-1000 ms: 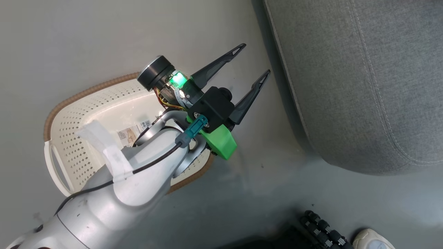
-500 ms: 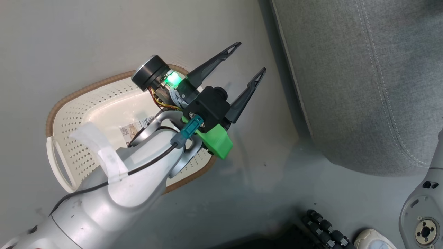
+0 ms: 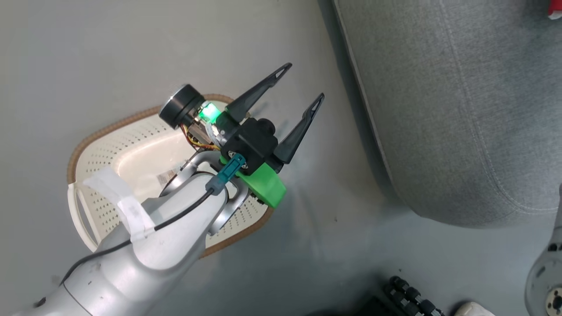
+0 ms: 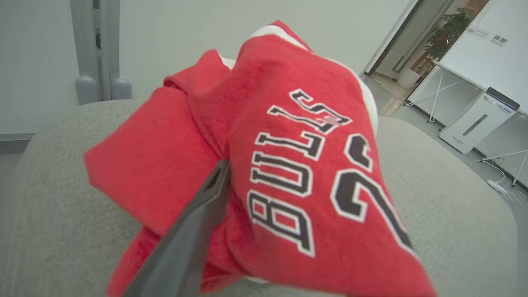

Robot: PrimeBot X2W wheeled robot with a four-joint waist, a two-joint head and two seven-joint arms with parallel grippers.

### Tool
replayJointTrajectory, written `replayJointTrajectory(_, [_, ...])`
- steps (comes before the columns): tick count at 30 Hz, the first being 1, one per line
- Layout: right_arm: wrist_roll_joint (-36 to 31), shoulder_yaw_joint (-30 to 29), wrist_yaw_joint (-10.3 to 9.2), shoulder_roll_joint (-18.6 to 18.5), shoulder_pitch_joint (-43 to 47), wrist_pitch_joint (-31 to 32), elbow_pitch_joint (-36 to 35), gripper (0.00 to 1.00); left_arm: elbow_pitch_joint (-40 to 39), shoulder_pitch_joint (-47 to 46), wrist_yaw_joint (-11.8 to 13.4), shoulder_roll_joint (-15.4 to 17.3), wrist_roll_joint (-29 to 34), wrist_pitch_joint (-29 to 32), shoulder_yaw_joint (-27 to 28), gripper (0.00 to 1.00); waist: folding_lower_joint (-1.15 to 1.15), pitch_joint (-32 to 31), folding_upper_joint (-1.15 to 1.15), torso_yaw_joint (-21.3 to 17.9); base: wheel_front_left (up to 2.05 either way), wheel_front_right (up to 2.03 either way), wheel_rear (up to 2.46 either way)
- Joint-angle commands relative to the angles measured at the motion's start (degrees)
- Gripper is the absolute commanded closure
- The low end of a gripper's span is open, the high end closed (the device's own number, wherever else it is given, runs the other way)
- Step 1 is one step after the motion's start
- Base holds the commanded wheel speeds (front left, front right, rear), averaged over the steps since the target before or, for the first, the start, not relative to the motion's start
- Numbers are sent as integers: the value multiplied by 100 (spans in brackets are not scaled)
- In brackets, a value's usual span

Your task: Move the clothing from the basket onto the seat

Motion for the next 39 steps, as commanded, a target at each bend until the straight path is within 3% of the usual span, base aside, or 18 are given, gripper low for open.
replayJointTrajectory(1, [105,76,-8,-123,170,-94,98,0,40,99,25,-8,-84,-51,22,0,0,-324,45,-35,0,0,0])
replayJointTrajectory(10, [1627,1121,-8,-1170,968,-420,850,0,177,495,185,-16,-331,-242,220,0,0,-1032,45,-126,0,0,0])
replayJointTrajectory(19, [2649,2011,-8,-1598,1592,-424,674,0,138,1004,389,-6,-562,-334,656,0,0,-1586,45,-12,0,0,0])
replayJointTrajectory(29, [2989,2652,-8,-1275,2142,-425,-238,0,-415,1908,671,46,-520,-327,1781,0,0,-2094,45,224,0,0,0])
replayJointTrajectory(39, [2859,3183,-8,-627,2696,-425,-1042,0,-789,2870,629,-151,-298,-320,3107,0,0,-2529,45,646,0,0,0])
